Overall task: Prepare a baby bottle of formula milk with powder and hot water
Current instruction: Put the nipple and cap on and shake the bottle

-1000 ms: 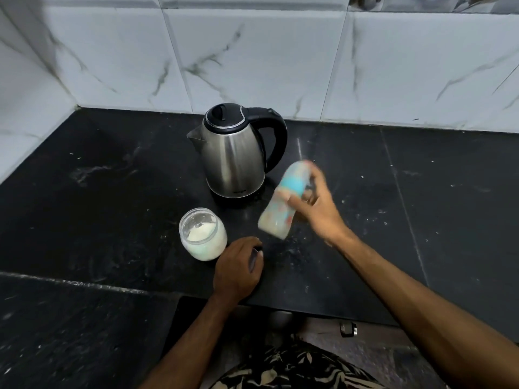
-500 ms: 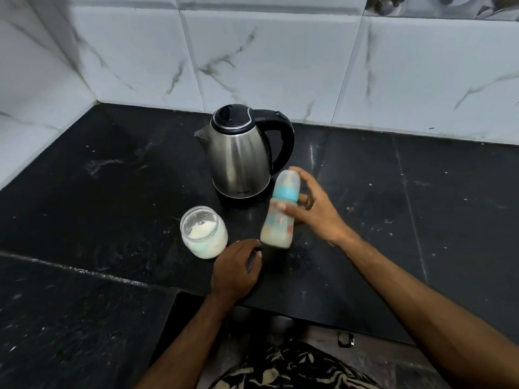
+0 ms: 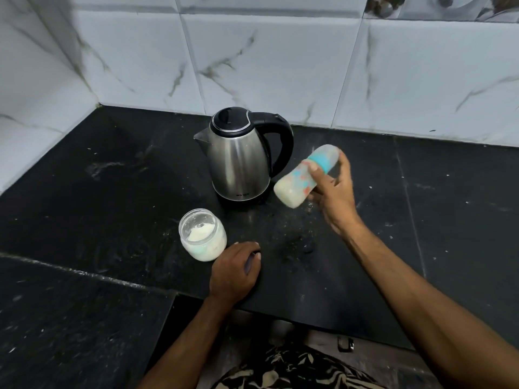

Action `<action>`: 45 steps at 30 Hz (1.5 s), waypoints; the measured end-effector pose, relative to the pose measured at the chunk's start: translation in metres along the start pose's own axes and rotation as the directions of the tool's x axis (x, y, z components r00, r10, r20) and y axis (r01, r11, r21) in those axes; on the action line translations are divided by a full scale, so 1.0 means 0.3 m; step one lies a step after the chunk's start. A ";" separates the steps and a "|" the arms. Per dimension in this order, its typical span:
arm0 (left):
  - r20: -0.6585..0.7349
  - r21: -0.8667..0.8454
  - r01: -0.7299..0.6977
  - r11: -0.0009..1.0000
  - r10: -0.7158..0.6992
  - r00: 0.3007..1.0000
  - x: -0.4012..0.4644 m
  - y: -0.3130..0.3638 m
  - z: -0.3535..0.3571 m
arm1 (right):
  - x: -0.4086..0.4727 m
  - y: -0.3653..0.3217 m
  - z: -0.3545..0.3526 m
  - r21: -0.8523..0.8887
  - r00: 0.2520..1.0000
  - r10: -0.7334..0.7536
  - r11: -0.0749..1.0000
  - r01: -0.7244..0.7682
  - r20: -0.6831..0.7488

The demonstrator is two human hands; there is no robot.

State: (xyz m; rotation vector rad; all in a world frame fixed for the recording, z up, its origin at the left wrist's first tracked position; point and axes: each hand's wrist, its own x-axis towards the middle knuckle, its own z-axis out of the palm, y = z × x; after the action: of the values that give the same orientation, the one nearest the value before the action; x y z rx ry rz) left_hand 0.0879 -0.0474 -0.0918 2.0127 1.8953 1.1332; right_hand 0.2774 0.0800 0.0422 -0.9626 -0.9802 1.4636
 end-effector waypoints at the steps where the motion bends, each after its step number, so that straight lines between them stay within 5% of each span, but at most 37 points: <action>1: 0.002 -0.001 0.001 1.000 -0.001 1.000 0.001 0.001 0.000 | -0.005 0.005 -0.002 -0.004 1.000 -0.002 1.000 0.002 -0.003; 6: 0.029 0.020 -0.001 1.000 0.000 1.000 0.002 -0.003 -0.004 | -0.090 0.064 -0.024 -0.389 0.886 0.194 0.921 -0.017 0.421; 12: 0.015 -0.006 0.011 1.000 -0.011 1.000 0.002 0.003 -0.003 | -0.023 0.015 0.017 -0.025 0.999 0.009 1.000 -0.008 0.032; 17: 0.030 0.015 0.013 1.000 -0.013 0.999 0.003 0.005 -0.008 | -0.071 0.045 0.000 -0.371 0.882 0.157 0.929 0.021 0.444; 23: 0.015 -0.014 0.047 0.999 -0.047 0.999 0.011 0.008 0.008 | -0.004 0.013 0.022 0.024 0.997 -0.010 1.000 0.008 0.072; 28: 0.029 -0.006 0.044 0.999 -0.044 0.999 0.008 0.005 0.009 | -0.074 0.053 -0.001 -0.357 0.876 0.170 0.934 0.002 0.452; 30: 0.028 -0.021 0.033 0.999 -0.032 0.999 0.007 0.005 0.008 | -0.053 0.035 0.004 -0.297 0.916 0.110 0.955 0.011 0.387; 34: 0.020 -0.041 0.038 0.998 -0.037 0.999 0.006 0.009 0.003 | 0.018 0.003 0.015 0.012 0.999 -0.019 1.000 0.019 0.034; 40: 0.047 -0.014 0.035 0.999 -0.034 0.998 0.010 0.015 -0.007 | -0.059 0.028 -0.008 -0.383 0.889 0.160 0.924 0.019 0.429; 45: 0.040 -0.008 0.038 0.999 -0.038 0.998 0.008 0.018 -0.006 | 0.027 -0.005 -0.001 0.005 1.000 -0.018 1.000 0.018 0.014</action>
State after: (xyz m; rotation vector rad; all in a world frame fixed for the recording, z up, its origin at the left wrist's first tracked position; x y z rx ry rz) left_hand 0.0910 -0.0469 -0.0864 1.9713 1.8978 1.0819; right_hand 0.2775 0.0882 0.0429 -0.9392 -0.9929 1.4588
